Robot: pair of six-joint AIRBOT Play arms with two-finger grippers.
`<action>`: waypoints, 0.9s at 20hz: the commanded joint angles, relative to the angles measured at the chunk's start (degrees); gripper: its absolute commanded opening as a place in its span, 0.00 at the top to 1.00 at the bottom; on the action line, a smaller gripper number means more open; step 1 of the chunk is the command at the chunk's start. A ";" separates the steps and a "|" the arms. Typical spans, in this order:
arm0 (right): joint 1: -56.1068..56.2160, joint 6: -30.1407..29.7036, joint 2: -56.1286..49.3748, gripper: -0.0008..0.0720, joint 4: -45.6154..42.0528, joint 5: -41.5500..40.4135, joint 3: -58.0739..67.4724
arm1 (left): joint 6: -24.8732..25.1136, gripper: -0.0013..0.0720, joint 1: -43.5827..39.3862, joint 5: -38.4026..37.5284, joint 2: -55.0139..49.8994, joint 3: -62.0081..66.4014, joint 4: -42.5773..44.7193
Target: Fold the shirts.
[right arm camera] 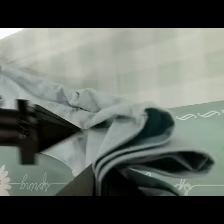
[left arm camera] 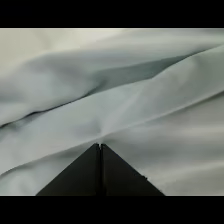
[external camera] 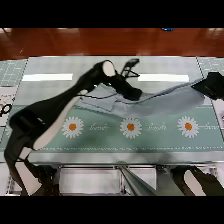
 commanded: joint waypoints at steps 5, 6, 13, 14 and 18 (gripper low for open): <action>0.09 0.50 2.43 0.96 1.99 3.50 -0.44 | -2.58 0.97 -8.85 -6.27 -6.12 5.84 0.02; 0.09 0.52 2.43 0.96 2.03 3.72 -0.44 | -2.78 0.97 -6.93 -7.67 -5.77 6.05 0.04; 2.86 -0.83 2.36 0.95 10.99 0.39 -0.42 | -3.50 0.97 17.03 -7.87 12.70 -6.47 7.63; 5.95 -0.26 1.79 0.95 11.06 -2.51 -0.42 | -2.89 0.97 20.50 -5.75 17.49 -10.69 8.70; 23.26 0.87 -8.22 0.95 13.64 -18.95 -0.24 | 2.43 0.97 33.99 -1.22 36.09 -29.29 9.01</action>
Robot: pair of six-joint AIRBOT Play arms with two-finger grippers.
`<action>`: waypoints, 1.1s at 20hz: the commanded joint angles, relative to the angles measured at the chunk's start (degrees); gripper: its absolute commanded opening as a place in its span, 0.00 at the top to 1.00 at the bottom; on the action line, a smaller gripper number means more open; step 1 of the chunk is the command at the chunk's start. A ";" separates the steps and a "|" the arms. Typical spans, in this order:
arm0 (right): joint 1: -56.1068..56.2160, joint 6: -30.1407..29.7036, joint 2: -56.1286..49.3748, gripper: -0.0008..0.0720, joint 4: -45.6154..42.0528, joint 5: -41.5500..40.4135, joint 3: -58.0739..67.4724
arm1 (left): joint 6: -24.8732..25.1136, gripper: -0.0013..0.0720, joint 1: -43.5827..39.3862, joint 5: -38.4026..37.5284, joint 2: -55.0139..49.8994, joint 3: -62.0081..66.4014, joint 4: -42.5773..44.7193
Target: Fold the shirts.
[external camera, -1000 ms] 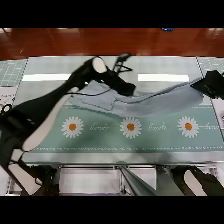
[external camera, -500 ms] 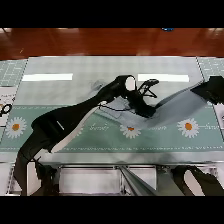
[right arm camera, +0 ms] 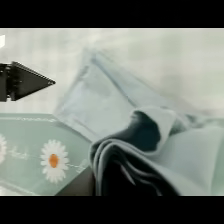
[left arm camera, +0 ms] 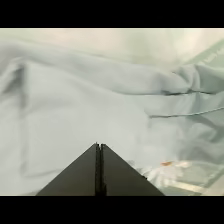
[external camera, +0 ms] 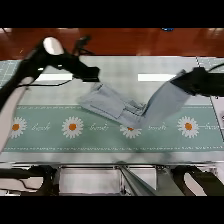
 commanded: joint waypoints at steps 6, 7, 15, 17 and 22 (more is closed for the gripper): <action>26.75 -2.03 -33.64 0.95 7.98 -24.65 12.94 | 4.96 0.97 20.44 5.55 30.53 -31.58 1.57; 27.80 -2.54 -37.92 0.95 8.98 -24.55 16.15 | 4.94 0.97 20.61 5.62 32.39 -33.68 1.55; 31.67 -3.67 -58.42 0.95 19.17 -23.67 31.04 | 5.14 0.97 17.66 7.43 34.91 -40.68 -1.68; 31.67 -3.54 -59.82 0.70 19.56 -23.52 31.04 | 5.14 0.97 16.85 8.07 34.91 -40.68 -1.66; 26.25 -3.41 -56.46 0.42 15.10 -13.70 31.04 | 4.94 0.97 20.37 17.59 34.49 -36.41 -11.26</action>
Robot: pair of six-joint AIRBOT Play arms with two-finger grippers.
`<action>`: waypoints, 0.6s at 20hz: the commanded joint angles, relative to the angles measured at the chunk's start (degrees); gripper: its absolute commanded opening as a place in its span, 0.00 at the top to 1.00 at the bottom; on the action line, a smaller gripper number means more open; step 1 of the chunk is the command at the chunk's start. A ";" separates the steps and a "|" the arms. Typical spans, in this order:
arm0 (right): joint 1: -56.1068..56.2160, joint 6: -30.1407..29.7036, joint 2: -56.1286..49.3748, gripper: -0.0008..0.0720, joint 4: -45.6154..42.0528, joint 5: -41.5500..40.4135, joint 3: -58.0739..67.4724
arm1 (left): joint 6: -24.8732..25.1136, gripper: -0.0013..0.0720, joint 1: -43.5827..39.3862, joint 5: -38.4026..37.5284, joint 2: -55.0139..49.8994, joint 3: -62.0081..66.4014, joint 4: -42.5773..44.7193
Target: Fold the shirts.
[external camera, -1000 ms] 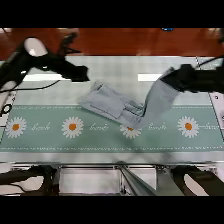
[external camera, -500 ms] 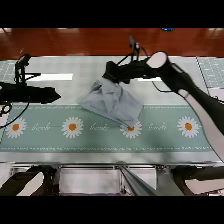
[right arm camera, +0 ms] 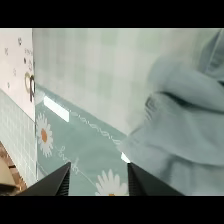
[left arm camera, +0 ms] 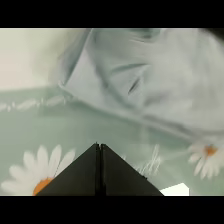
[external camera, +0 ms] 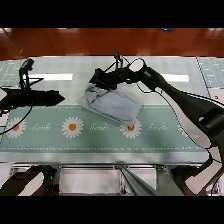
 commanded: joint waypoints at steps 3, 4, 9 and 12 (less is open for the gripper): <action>-11.89 5.51 11.87 0.42 -19.43 16.33 0.39 | 2.38 0.97 5.97 2.49 0.00 9.60 -9.31; -14.16 8.79 16.33 0.42 -29.57 20.15 0.15 | 3.87 0.97 6.80 0.04 0.00 10.19 -9.29; -22.10 21.29 41.94 0.42 -64.00 24.57 -22.45 | 4.39 0.97 6.32 -5.27 0.26 3.23 -7.89; -24.63 19.50 52.15 0.42 -49.11 9.35 -45.05 | 4.42 0.97 4.72 -5.22 0.74 -5.33 -9.55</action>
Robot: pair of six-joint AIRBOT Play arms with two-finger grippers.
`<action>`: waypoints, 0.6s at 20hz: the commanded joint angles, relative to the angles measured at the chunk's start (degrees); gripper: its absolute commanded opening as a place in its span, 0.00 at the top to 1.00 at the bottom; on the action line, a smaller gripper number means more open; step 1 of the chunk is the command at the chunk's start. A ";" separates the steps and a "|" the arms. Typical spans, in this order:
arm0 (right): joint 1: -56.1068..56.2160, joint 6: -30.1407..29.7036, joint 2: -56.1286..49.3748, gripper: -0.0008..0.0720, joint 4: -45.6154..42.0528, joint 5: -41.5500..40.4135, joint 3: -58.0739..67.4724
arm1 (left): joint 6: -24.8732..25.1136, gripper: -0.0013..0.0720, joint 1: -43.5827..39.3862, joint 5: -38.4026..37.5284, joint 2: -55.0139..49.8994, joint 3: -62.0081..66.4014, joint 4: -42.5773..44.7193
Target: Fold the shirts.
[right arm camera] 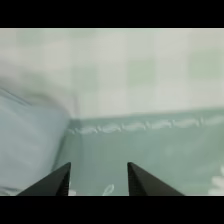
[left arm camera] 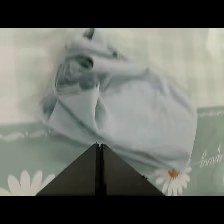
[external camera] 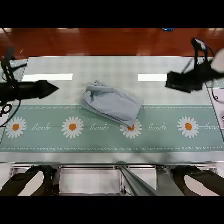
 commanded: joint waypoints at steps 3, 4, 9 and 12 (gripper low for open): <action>-2.36 -5.99 8.57 0.42 20.44 -20.13 -29.49 | 0.39 0.97 -1.16 -0.50 0.37 -10.12 -2.10; -2.29 -8.94 6.84 0.42 25.64 -22.27 -31.21 | 0.39 0.97 -1.16 -0.61 0.37 -10.40 -2.08; 1.05 -25.55 -6.16 0.42 47.95 -26.01 -31.50 | 0.37 0.97 -1.18 -0.59 0.37 -10.40 -2.10; 1.03 -31.65 -13.97 0.42 55.15 -22.93 -28.15 | 0.35 0.97 -1.16 -0.61 0.37 -10.38 -2.29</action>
